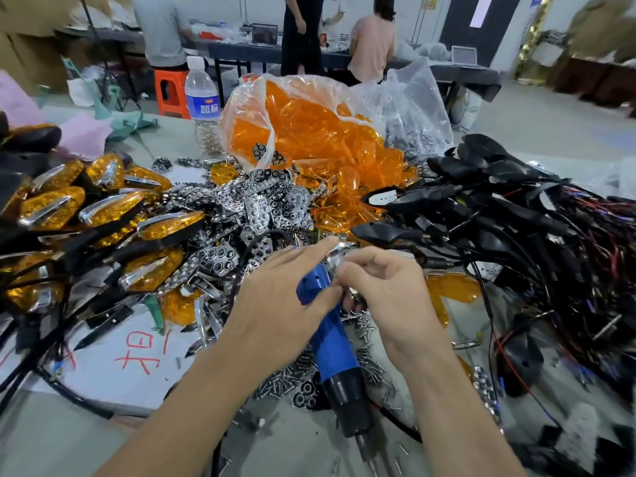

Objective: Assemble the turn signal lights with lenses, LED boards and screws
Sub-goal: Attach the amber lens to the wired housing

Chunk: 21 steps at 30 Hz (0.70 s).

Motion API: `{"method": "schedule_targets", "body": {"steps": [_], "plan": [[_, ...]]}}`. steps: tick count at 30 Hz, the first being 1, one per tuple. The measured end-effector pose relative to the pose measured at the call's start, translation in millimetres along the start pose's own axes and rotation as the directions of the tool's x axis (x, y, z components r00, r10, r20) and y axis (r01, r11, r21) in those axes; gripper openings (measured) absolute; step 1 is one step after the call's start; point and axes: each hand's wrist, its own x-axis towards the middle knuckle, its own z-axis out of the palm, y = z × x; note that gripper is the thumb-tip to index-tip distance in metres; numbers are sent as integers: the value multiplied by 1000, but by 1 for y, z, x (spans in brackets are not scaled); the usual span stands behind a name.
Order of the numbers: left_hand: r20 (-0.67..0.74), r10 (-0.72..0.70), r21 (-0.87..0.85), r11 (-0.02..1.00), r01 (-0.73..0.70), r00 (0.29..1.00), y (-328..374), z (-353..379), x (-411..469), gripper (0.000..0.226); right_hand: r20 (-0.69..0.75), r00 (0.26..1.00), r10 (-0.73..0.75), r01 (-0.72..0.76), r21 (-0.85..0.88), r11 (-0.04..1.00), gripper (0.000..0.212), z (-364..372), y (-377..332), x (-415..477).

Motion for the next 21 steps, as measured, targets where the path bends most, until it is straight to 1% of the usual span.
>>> {"method": "schedule_targets", "body": {"steps": [1, 2, 3, 4, 5, 6, 7, 9, 12, 14, 16, 18, 19, 21], "plan": [[-8, -12, -13, 1000, 12, 1000, -1, 1, 0, 62, 9, 1000, -2, 2, -37, 999, 11, 0, 0, 0], [-22, -18, -18, 1000, 18, 1000, -2, 1, 0, 59, -35, 999, -9, 4, -120, 993, 13, -2, 1, 0], [-41, -28, -13, 1000, 27, 999, -3, 1, 0, 57, -121, 992, -29, -3, -260, 966, 16, -5, 3, 2], [-59, -48, 1, 999, 48, 997, -4, 1, 1, 55, -199, 978, -64, -28, -429, 903, 18, -9, 5, 4], [-69, -83, 21, 996, 84, 994, -6, -1, 3, 55, -235, 968, -85, -63, -558, 828, 19, -12, 6, 5], [-72, -126, 40, 991, 129, 989, -7, -2, 5, 56, -244, 967, -77, -94, -619, 780, 20, -15, 8, 6], [-73, -167, 52, 984, 171, 983, -8, -4, 7, 57, -243, 968, -55, -113, -624, 773, 20, -18, 9, 7], [-81, -219, 55, 973, 224, 972, -12, -9, 9, 56, -255, 966, -41, -120, -582, 804, 18, -21, 9, 12], [-101, -264, 51, 961, 270, 959, -17, -12, 11, 55, -344, 937, -68, -131, -522, 843, 23, -23, 5, 18], [-99, -280, 50, 957, 286, 955, -19, -12, 13, 55, -380, 924, -35, -171, -494, 853, 23, -26, 5, 20], [-100, -283, 43, 957, 288, 954, -20, -12, 13, 55, -370, 929, -2, -221, -558, 800, 26, -32, 7, 16], [-106, -282, 32, 957, 287, 954, -20, -13, 13, 54, -397, 918, -15, -261, -630, 732, 31, -41, 3, 10], [-108, -287, 26, 956, 291, 952, -20, -14, 12, 54, -420, 907, -36, -279, -663, 695, 29, -45, 1, 8], [-109, -300, 3, 953, 303, 948, -19, -14, 11, 53, -450, 892, -44, -351, -750, 561, 18, -55, -4, 6]]}}
